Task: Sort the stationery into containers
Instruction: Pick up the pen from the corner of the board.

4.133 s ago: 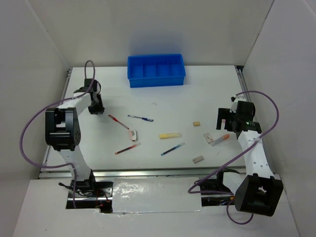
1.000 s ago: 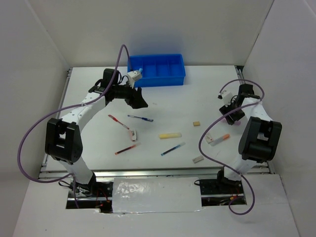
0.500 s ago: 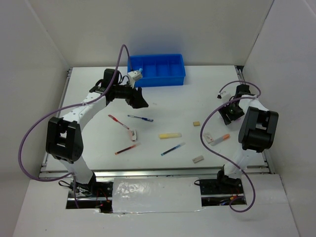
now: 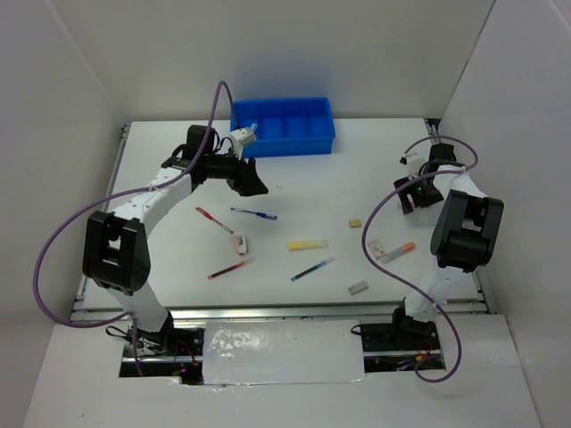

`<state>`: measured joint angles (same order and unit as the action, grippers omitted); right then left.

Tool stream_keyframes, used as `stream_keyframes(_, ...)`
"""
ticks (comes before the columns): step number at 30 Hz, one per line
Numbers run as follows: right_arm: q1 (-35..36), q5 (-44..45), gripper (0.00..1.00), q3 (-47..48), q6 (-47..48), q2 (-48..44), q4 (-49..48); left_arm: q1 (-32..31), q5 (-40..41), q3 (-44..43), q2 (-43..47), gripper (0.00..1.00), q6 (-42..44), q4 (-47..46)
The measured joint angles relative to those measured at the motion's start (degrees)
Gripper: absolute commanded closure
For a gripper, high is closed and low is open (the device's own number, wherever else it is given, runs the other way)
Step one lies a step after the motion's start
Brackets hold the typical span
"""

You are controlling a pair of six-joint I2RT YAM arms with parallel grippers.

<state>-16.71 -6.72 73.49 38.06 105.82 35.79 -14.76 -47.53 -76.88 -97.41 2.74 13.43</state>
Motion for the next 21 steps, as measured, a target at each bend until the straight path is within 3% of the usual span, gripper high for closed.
stream_keyframes(12, -1.62, -3.82, 0.20, 3.87, -29.88, -3.23, 4.26, 0.61, 0.44, 3.52, 0.00, 0.25, -0.42, -1.09)
stream_keyframes(21, -2.29, 7.06, 0.20, 3.82, -53.44, -2.84, 3.28, 0.66, 1.33, 4.39, 0.00, 0.25, -1.73, -2.67)
